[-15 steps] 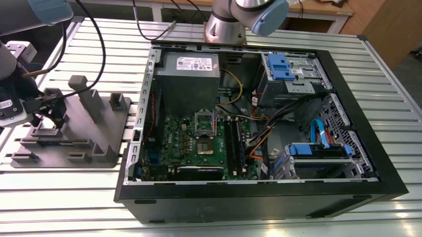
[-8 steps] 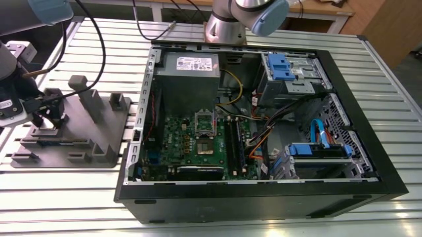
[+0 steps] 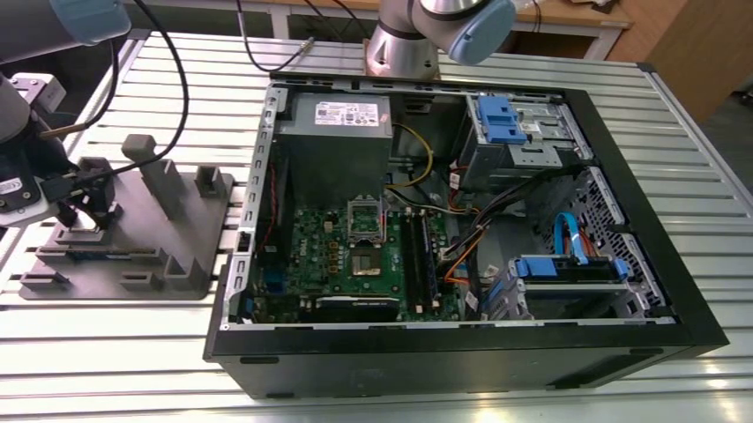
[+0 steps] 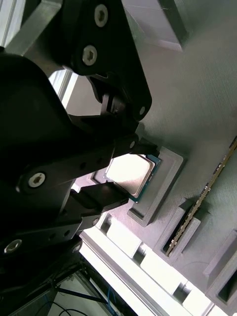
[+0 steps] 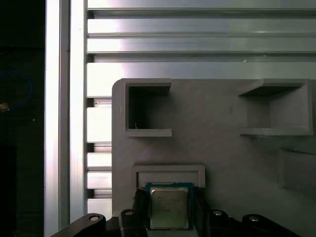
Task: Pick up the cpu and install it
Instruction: 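Pick up the cpu and move it towards the insertion slot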
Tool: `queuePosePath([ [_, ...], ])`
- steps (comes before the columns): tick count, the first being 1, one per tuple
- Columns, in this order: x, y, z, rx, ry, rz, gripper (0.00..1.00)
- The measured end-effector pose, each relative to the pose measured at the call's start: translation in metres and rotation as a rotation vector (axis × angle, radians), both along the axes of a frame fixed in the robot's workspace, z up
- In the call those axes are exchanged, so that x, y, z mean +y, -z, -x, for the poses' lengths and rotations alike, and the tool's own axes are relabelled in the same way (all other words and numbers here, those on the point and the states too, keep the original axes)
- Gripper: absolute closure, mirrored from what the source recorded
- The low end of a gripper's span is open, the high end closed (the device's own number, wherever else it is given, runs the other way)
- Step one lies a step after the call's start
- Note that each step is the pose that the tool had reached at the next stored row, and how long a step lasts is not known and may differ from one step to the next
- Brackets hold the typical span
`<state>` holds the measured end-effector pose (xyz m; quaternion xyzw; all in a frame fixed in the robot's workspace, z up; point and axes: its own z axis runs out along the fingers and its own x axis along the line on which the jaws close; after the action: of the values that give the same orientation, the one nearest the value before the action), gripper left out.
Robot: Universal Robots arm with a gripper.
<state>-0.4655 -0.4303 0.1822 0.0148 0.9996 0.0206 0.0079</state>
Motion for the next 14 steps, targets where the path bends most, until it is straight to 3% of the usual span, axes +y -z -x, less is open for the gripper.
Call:
queuePosePath([
  [9,0.0000,-0.0063,0.0000,0.0000,0.000,0.0000,0.53],
  [14,0.0000,-0.0063,0.0000,-0.0001,0.000,0.0000,0.53],
])
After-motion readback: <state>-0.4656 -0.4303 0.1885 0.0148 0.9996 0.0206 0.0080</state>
